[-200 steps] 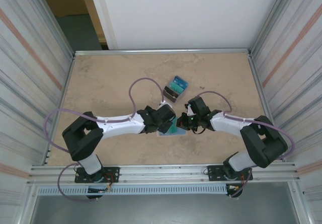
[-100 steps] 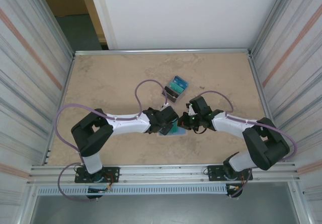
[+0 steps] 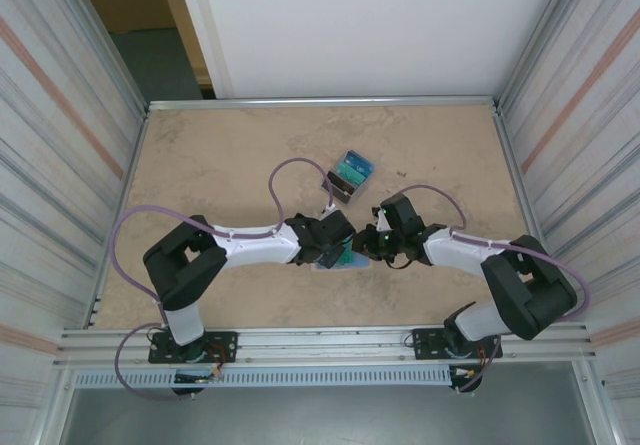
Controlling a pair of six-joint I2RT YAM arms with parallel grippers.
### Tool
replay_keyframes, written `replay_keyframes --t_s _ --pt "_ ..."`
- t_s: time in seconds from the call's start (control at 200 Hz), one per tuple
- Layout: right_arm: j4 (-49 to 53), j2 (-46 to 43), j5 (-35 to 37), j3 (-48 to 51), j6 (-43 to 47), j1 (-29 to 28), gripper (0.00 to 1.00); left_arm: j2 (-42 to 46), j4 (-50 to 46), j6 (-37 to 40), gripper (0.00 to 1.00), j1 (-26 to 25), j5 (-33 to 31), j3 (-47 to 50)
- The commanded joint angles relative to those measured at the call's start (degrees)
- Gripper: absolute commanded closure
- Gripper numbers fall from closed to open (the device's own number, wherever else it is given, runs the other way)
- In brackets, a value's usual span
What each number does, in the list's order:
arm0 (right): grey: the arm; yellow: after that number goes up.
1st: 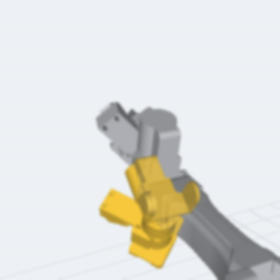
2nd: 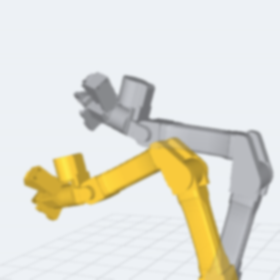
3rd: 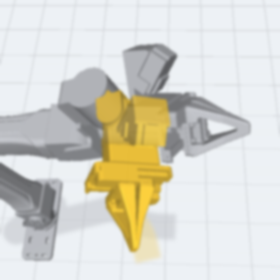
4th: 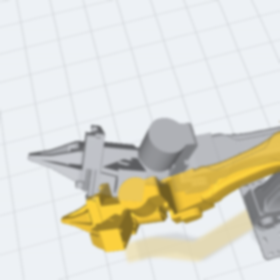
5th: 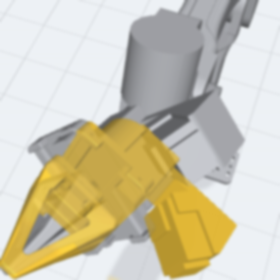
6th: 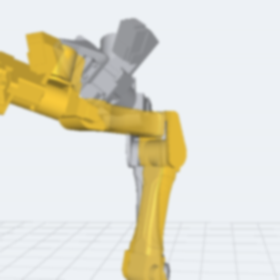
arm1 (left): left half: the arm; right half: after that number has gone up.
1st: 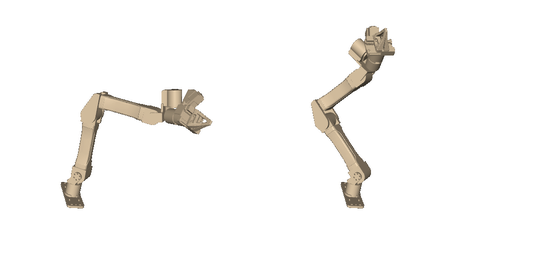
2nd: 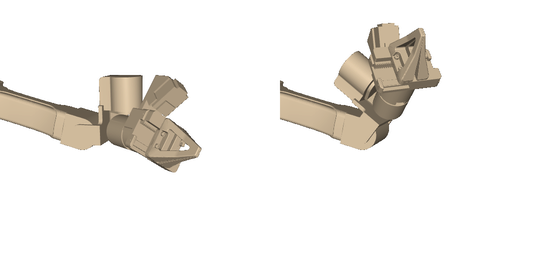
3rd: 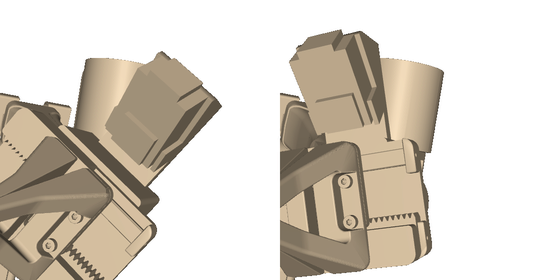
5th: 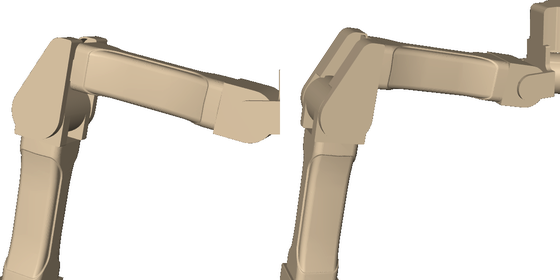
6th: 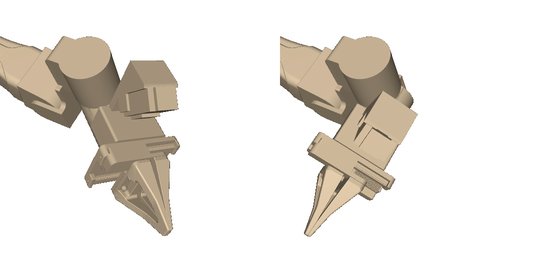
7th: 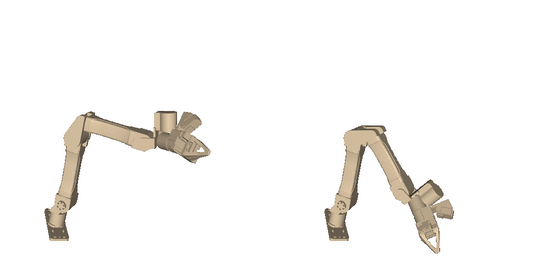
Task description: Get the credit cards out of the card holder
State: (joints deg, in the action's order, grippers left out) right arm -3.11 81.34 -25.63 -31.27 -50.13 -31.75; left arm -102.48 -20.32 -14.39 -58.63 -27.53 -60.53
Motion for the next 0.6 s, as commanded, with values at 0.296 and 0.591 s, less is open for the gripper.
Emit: replay_keyframes --t_s 0.296,0.591 --pt "-6.31 4.62 -0.67 0.63 -2.08 -0.64 0.83 -1.15 -1.39 -1.56 0.01 -0.60 1.40 0.07" --pt "3.60 2.49 5.22 -1.07 0.83 -0.88 0.98 1.29 -1.57 -2.31 0.01 -0.25 0.67 1.72"
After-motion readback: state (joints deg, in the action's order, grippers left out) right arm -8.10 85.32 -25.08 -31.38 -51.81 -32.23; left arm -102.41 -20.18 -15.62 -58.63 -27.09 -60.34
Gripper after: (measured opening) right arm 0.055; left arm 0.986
